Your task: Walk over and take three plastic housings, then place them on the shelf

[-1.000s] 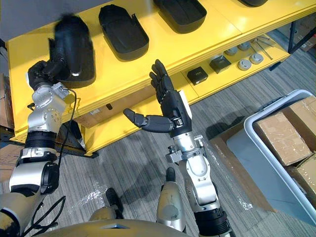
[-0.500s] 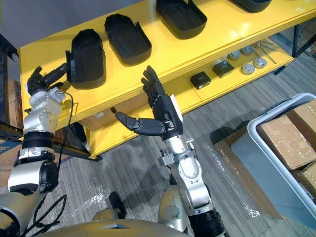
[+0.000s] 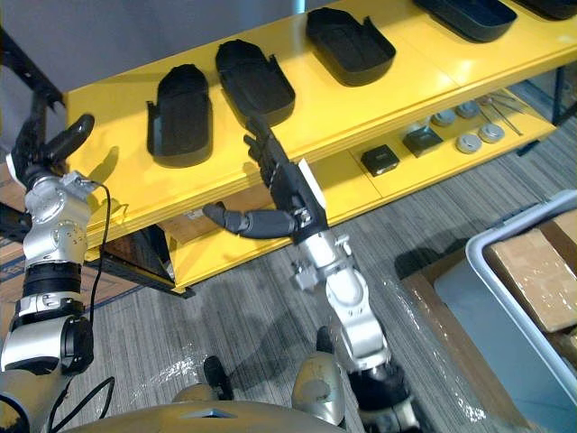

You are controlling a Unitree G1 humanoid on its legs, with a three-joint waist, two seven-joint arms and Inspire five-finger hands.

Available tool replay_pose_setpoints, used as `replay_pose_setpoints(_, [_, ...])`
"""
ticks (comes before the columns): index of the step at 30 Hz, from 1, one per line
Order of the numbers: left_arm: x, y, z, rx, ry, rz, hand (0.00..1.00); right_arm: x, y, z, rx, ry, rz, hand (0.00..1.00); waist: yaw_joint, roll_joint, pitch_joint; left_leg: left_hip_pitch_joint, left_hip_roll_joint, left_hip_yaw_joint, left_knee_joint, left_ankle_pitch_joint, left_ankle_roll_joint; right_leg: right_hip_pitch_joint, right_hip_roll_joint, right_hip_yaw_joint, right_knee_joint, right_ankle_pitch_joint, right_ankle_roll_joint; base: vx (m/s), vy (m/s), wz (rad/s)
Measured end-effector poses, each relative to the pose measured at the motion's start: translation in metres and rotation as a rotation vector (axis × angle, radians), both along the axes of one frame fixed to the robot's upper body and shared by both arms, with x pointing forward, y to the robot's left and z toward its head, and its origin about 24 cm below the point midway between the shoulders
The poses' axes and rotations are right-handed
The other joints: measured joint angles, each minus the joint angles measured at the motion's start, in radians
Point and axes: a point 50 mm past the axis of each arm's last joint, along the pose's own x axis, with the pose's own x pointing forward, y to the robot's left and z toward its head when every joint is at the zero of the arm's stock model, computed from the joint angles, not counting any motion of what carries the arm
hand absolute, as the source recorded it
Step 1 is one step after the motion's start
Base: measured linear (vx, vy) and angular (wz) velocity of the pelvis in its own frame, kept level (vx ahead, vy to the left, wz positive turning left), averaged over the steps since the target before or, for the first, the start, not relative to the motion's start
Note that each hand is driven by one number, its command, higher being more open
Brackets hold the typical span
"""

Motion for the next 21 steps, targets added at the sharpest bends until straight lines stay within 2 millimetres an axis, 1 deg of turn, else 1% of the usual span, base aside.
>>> replay_pose_setpoints(1, [-0.006,-0.011,0.005,0.052,-0.045,-0.089,1.00,0.009,-0.004,0.003,-0.008,0.002,-0.029,1.00,0.014,0.003,-0.016,-0.001,0.000,-0.012,0.000,0.000,0.000,0.010,-0.001,-0.010,-0.007,0.001,0.001,0.03,0.006,0.30])
replay_pose_setpoints(2, [-0.013,-0.024,0.009,0.089,-0.088,-0.185,1.00,0.016,-0.008,0.005,-0.008,0.005,-0.063,1.00,0.021,0.005,-0.027,0.000,-0.001,-0.025,0.000,0.000,0.000,0.030,-0.003,-0.029,-0.018,0.002,0.002,0.04,0.007,0.34])
replay_pose_setpoints(3, [-0.018,-0.029,0.010,0.104,-0.106,-0.230,1.00,0.020,-0.009,0.006,-0.007,0.010,-0.080,1.00,0.022,0.006,-0.033,0.000,-0.001,-0.034,0.000,0.000,0.000,0.037,-0.005,-0.038,-0.020,0.002,0.002,0.03,0.010,0.37])
replay_pose_setpoints(5, [-0.036,-0.050,0.006,0.157,-0.145,-0.420,1.00,0.035,-0.018,0.013,-0.022,0.015,-0.159,1.00,0.045,0.010,-0.048,0.002,-0.003,-0.062,0.006,0.000,0.000,0.068,-0.010,-0.065,-0.032,0.003,0.003,0.03,0.008,0.36])
replay_pose_setpoints(6, [-0.042,-0.057,0.002,0.168,-0.149,-0.481,1.00,0.039,-0.021,0.018,-0.035,0.002,-0.186,1.00,0.055,0.012,-0.050,0.002,-0.003,-0.072,0.008,0.000,0.000,0.078,-0.011,-0.079,-0.034,0.003,0.003,0.01,0.000,0.34])
replay_pose_setpoints(8, [-0.052,-0.064,-0.012,0.158,-0.133,-0.562,1.00,0.046,-0.026,0.028,-0.055,-0.020,-0.219,1.00,0.074,0.017,-0.052,0.002,-0.001,-0.087,0.009,0.000,0.000,0.092,-0.011,-0.096,-0.037,0.003,0.003,-0.01,-0.007,0.26])
replay_pose_setpoints(9, [-0.056,-0.065,-0.024,0.124,-0.107,-0.602,1.00,0.050,-0.026,0.035,-0.070,-0.038,-0.242,1.00,0.082,0.019,-0.054,0.002,-0.001,-0.100,0.010,0.000,0.000,0.106,-0.011,-0.110,-0.045,0.003,0.003,-0.03,-0.010,0.25])
replay_pose_setpoints(11, [-0.063,-0.066,-0.041,0.094,-0.053,-0.649,1.00,0.057,-0.027,0.043,-0.071,-0.047,-0.268,1.00,0.097,0.019,-0.055,0.003,-0.001,-0.115,0.010,0.000,0.000,0.121,-0.011,-0.125,-0.049,0.003,0.004,-0.04,-0.009,0.28])
replay_pose_setpoints(12, [-0.069,-0.067,-0.052,0.081,-0.017,-0.687,1.00,0.064,-0.027,0.047,-0.078,-0.033,-0.286,1.00,0.104,0.019,-0.055,0.002,-0.001,-0.128,0.010,0.001,0.002,0.133,-0.012,-0.142,-0.049,0.003,0.004,-0.04,-0.004,0.26])
replay_pose_setpoints(13, [-0.070,-0.067,-0.054,0.078,-0.011,-0.696,1.00,0.065,-0.027,0.047,-0.081,-0.027,-0.290,1.00,0.106,0.019,-0.056,0.002,-0.001,-0.131,0.009,0.002,0.003,0.135,-0.012,-0.146,-0.049,0.003,0.004,-0.05,-0.004,0.26])
replay_pose_setpoints(15, [-0.077,-0.071,-0.065,0.035,0.000,-0.761,1.00,0.076,-0.031,0.048,-0.104,0.019,-0.325,1.00,0.135,0.021,-0.058,-0.003,-0.002,-0.147,0.009,0.005,0.005,0.142,-0.014,-0.162,-0.048,0.003,0.004,-0.05,-0.002,0.21])
replay_pose_setpoints(16, [-0.079,-0.073,-0.067,0.027,-0.001,-0.769,1.00,0.079,-0.032,0.047,-0.106,0.034,-0.335,1.00,0.140,0.022,-0.059,-0.006,-0.002,-0.154,0.009,0.008,0.005,0.145,-0.015,-0.169,-0.048,0.003,0.004,-0.05,-0.004,0.27])
replay_pose_setpoints(17, [-0.082,-0.076,-0.070,0.010,-0.008,-0.789,1.00,0.083,-0.034,0.044,-0.110,0.062,-0.354,1.00,0.154,0.022,-0.059,-0.010,-0.002,-0.164,0.009,0.011,0.006,0.150,-0.016,-0.180,-0.048,0.003,0.004,-0.05,-0.010,0.31])
replay_pose_setpoints(19, [-0.091,-0.081,-0.071,0.005,-0.031,-0.811,1.00,0.089,-0.035,0.040,-0.124,0.107,-0.369,1.00,0.162,0.022,-0.060,-0.017,-0.003,-0.182,0.007,0.018,0.005,0.156,-0.017,-0.200,-0.047,0.002,0.003,-0.04,-0.008,0.26])
replay_pose_setpoints(20, [-0.097,-0.086,-0.072,0.007,-0.047,-0.834,1.00,0.090,-0.038,0.036,-0.130,0.129,-0.386,1.00,0.180,0.022,-0.060,-0.017,-0.003,-0.185,0.007,0.021,0.005,0.158,-0.017,-0.203,-0.046,0.002,0.003,-0.01,-0.001,0.12])
replay_pose_setpoints(21, [-0.100,-0.089,-0.072,0.007,-0.054,-0.845,1.00,0.091,-0.040,0.033,-0.129,0.142,-0.398,1.00,0.185,0.022,-0.060,-0.017,-0.003,-0.189,0.007,0.022,0.005,0.161,-0.018,-0.207,-0.046,0.002,0.003,-0.01,-0.005,0.20])
